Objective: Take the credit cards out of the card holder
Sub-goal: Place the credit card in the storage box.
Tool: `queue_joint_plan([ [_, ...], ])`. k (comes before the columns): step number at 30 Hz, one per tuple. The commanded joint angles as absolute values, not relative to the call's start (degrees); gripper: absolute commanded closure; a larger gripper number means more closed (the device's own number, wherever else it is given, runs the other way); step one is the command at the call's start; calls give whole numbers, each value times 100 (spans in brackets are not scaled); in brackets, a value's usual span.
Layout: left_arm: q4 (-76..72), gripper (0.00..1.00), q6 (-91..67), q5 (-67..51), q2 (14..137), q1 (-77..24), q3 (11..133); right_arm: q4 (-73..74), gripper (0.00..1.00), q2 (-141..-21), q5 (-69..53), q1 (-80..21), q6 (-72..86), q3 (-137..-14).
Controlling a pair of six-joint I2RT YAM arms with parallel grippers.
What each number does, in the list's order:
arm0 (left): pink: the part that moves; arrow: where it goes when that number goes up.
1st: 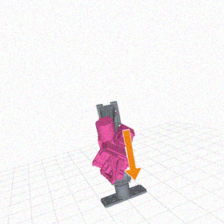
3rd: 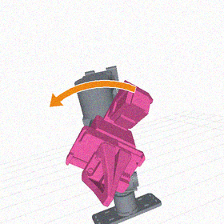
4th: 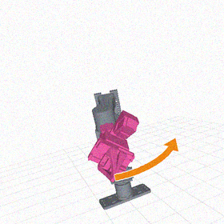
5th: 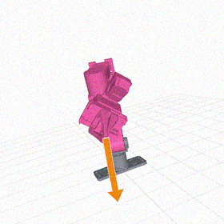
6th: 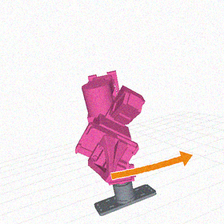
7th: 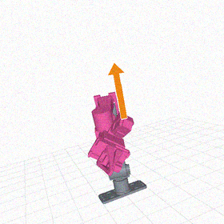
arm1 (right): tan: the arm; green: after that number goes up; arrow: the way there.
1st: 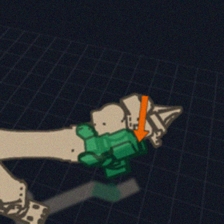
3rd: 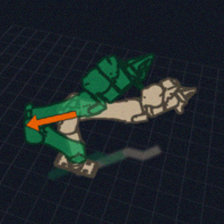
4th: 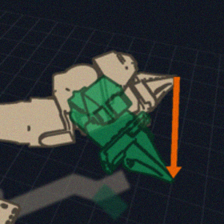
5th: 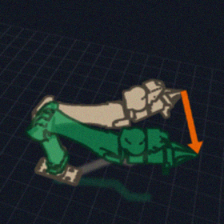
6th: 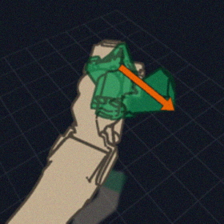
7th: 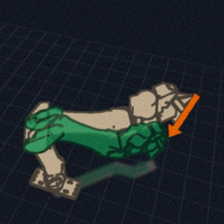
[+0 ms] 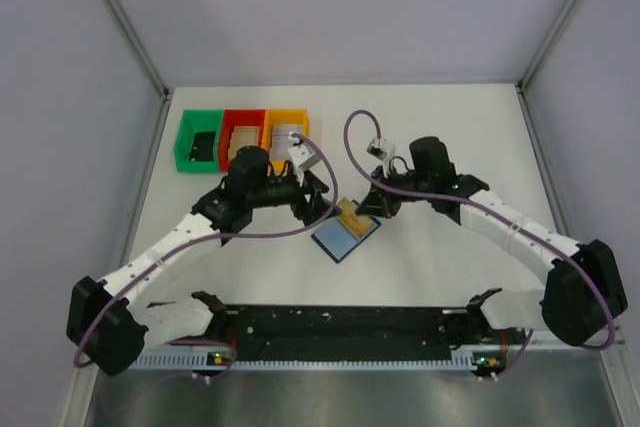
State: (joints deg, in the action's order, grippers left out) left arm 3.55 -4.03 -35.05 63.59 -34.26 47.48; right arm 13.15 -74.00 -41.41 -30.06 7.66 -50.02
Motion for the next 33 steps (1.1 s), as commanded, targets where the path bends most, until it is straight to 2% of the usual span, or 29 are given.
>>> queue_joint_plan([
  [1, 510, 27, 193, -4455, 6547, -3401, 5220, 1494, 100, -7067, -4631, -3260, 141, -5335],
  [5, 677, 32, 307, -4956, 6846, -3410, 5361, 1485, 100, -6935, -4834, -3331, 44, -5344],
  [15, 519, 54, 141, -5554, 7374, -3410, 5475, 1459, 100, -6829, -5027, -3401, 35, -5335],
  [17, 510, 63, 141, -5616, 7409, -3401, 5484, 1450, 100, -6829, -5019, -3401, 35, -5335],
  [19, 510, 82, 132, -5643, 7409, -3401, 5476, 1441, 100, -6829, -5036, -3401, 35, -5326],
  [20, 510, 98, 149, -5643, 7400, -3401, 5467, 1424, 100, -6829, -5027, -3410, 35, -5309],
  [23, 475, 100, 167, -5590, 7295, -3349, 5397, 1433, 100, -6820, -4940, -3393, 35, -5282],
  [26, 448, 100, 53, -5301, 7102, -3086, 5274, 1380, 78, -6733, -4659, -3401, 52, -5221],
  [29, 527, 100, -191, -4880, 6813, -2595, 5168, 1108, 44, -6557, -4238, -3366, 289, -5028],
  [31, 580, 100, -333, -4555, 6532, -2217, 5107, 950, 32, -6434, -3904, -3279, 500, -4905],
  [33, 694, 100, -466, -3730, 6277, -1926, 5054, 801, 25, -6337, -3596, -3243, 650, -4773],
])
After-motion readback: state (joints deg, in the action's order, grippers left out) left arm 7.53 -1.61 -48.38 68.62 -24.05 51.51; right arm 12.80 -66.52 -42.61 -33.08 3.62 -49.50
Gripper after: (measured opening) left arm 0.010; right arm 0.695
